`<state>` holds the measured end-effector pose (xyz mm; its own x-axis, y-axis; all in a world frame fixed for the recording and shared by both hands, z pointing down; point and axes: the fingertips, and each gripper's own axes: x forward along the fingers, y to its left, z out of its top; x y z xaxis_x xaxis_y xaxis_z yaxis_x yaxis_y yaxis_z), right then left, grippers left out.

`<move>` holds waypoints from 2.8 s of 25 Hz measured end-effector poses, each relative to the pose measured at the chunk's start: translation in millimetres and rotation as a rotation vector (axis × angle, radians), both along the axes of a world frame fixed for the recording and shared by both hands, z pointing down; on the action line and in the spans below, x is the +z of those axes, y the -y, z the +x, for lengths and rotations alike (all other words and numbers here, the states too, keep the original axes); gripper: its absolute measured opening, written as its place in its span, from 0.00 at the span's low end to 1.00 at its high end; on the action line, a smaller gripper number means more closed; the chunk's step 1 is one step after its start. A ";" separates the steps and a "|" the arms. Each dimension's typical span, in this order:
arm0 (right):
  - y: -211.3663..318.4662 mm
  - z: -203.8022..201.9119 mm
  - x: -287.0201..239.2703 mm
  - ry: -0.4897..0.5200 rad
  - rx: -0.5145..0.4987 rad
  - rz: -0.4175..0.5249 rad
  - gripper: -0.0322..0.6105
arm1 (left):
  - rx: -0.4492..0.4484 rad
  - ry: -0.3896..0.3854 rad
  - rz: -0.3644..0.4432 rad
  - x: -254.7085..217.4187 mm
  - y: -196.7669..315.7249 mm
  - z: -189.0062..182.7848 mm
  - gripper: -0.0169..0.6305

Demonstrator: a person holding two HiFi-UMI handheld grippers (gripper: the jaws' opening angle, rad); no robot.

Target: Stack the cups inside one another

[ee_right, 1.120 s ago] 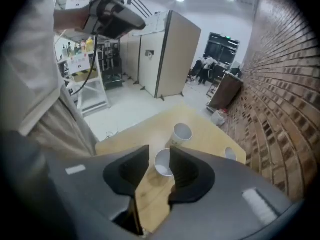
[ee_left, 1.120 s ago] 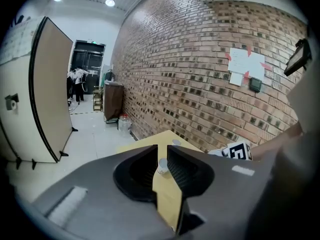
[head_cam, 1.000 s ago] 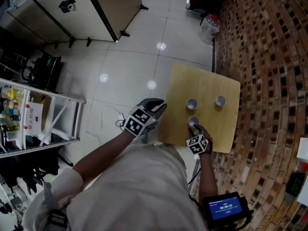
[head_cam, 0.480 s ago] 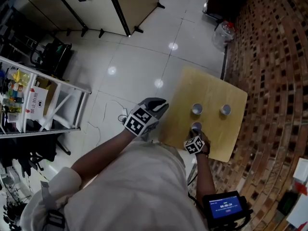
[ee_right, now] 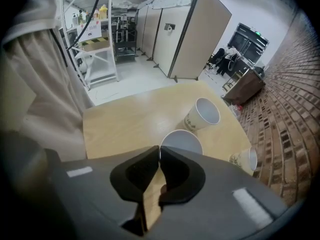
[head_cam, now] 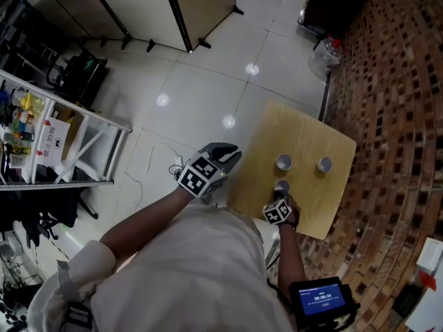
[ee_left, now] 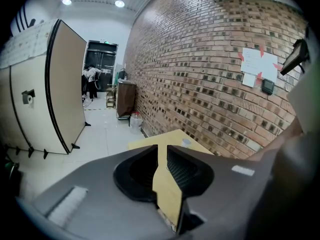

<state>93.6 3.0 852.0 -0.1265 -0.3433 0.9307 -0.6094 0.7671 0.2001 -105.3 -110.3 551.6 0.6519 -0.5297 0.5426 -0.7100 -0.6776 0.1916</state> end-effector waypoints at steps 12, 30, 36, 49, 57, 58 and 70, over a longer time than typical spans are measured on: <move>12.3 13.6 -44.1 0.039 0.074 0.070 0.07 | 0.019 0.004 0.005 3.6 3.6 1.2 0.14; 93.8 -0.4 -123.8 0.070 0.016 0.203 0.07 | 0.101 0.056 0.008 16.6 1.6 16.5 0.14; 105.3 -3.6 -102.2 0.052 -0.015 0.154 0.07 | 0.089 0.051 0.004 18.3 -2.0 13.5 0.14; 114.3 -3.5 -57.1 0.025 -0.068 0.048 0.07 | 0.046 0.061 0.002 18.9 -4.8 3.6 0.14; 117.8 -6.4 -34.0 0.009 -0.091 0.006 0.07 | 0.010 0.076 -0.005 22.9 -7.5 -9.5 0.14; 118.9 -6.8 -31.7 0.008 -0.095 0.001 0.07 | 0.005 0.076 -0.004 22.6 -6.7 -10.7 0.14; 128.0 -13.3 -17.0 0.023 -0.079 -0.014 0.07 | -0.034 0.086 -0.007 24.6 -8.1 -18.6 0.13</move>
<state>80.3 -125.0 835.0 -0.1738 -0.3182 0.9319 -0.5512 0.8156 0.1757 -123.8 -102.2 576.3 0.5844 -0.5467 0.5996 -0.7467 -0.6516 0.1337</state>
